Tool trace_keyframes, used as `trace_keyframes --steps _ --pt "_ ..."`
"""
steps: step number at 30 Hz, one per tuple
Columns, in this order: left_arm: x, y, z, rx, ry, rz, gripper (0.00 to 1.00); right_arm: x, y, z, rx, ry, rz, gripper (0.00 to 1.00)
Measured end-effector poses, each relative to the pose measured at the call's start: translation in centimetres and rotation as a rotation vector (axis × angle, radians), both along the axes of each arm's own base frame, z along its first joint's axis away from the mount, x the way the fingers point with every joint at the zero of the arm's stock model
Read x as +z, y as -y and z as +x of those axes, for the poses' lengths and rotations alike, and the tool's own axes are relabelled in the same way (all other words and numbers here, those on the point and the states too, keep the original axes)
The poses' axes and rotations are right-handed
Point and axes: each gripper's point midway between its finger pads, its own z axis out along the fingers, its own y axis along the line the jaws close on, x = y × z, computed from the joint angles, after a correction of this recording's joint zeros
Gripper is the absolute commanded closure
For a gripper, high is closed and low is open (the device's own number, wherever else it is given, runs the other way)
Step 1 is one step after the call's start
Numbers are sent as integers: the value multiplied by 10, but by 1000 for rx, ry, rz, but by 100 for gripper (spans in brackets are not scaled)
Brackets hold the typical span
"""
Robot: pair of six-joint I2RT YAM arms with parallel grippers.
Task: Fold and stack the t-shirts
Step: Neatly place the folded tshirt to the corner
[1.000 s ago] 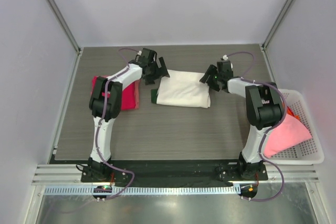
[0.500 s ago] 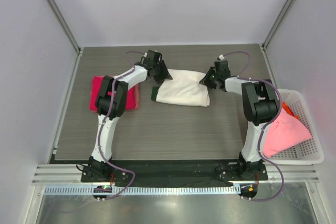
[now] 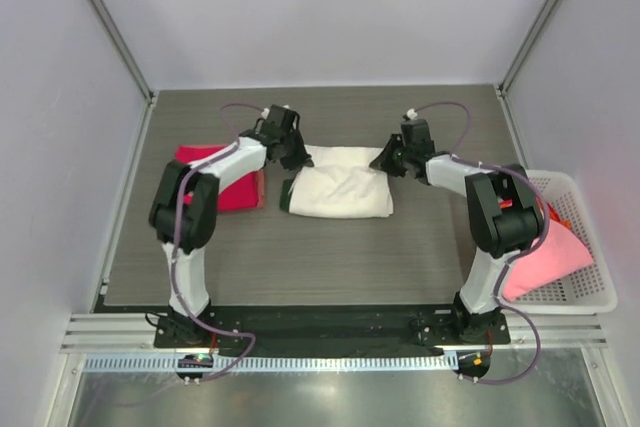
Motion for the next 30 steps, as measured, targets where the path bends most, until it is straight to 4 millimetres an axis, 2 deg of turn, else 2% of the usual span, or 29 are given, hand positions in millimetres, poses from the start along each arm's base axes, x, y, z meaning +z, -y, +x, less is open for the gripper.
trace_keyframes --steps 2,5,6,10,13,17,19,21,23,25,30 --pt "32 -10 -17 2 33 6 100 19 -19 -15 53 15 6 99" --pt "93 -23 -38 12 131 -19 100 56 -55 -37 147 76 19 99" --pt "116 -29 -47 20 172 -32 100 68 -75 -49 197 96 27 99" --pt "174 -69 -85 84 262 -5 100 118 -130 -91 325 178 72 99" --pt "197 -111 -107 155 281 31 100 148 -165 -112 387 222 100 99" --pt "200 -187 -120 327 245 130 100 183 -209 -125 442 275 137 99" --pt "194 -223 -125 413 199 187 100 198 -230 -123 457 298 158 99" --pt "185 -256 -129 493 146 229 100 203 -252 -116 461 309 172 99" --pt "176 -281 -131 554 93 248 100 199 -268 -109 461 306 172 99" --pt "164 -301 -131 601 39 252 100 185 -287 -102 469 289 164 99" --pt "136 -325 -124 638 -71 271 100 133 -317 -86 473 214 131 99"
